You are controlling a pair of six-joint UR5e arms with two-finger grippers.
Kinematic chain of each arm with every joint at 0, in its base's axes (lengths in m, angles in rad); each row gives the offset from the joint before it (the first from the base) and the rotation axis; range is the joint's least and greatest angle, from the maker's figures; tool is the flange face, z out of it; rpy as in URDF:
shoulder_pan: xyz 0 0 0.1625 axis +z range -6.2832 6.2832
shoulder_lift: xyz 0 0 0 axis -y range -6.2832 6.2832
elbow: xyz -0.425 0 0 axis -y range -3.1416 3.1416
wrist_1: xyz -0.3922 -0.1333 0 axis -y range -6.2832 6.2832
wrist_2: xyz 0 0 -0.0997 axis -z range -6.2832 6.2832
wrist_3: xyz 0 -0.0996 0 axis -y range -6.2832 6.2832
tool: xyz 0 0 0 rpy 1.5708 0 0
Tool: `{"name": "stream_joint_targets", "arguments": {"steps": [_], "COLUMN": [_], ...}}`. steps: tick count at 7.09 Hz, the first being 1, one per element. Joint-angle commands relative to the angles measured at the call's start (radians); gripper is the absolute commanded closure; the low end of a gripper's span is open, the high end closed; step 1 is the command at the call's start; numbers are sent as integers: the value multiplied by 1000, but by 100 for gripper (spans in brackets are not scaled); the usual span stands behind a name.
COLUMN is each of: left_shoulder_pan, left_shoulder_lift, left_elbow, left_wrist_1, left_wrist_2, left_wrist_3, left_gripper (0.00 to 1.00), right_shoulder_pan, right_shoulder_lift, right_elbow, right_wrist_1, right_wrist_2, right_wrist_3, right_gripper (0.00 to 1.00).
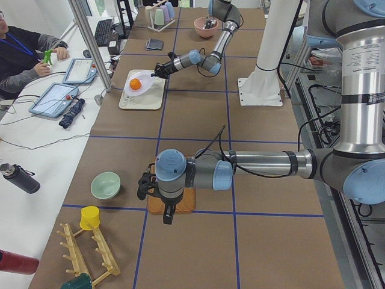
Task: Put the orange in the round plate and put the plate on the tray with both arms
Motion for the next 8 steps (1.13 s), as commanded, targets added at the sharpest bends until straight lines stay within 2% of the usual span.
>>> {"name": "stream_joint_targets", "arguments": {"steps": [1, 2, 3, 4, 5, 6, 8], "left_shoulder_pan": [0, 0, 2, 2, 2, 2, 2], "left_shoulder_lift": [0, -2, -3, -3, -3, -3, -2], "left_elbow": [-2, -2, -2, -2, -2, 1, 10], "left_wrist_1": [0, 0, 0, 0, 0, 0, 0], "left_wrist_2": [0, 0, 0, 0, 0, 0, 0], "left_wrist_3": [0, 0, -1, 0, 0, 0, 3], "left_gripper": [1, 1, 1, 1, 1, 1, 1], "right_shoulder_pan": [-1, -10, -26, -29, -23, 5, 142], "right_shoulder_lift": [7, 5, -26, -101, -148, -143, -150], "right_elbow": [-22, -6, 65, 204, 328, 384, 441], "right_wrist_1": [-4, -6, -15, -68, -233, -412, -632], "right_wrist_2": [10, 30, 52, 142, 248, 358, 647], "right_wrist_3": [-11, -103, -255, -373, -531, -699, -1044], "right_gripper": [80, 56, 1, 0, 0, 0, 0]}}
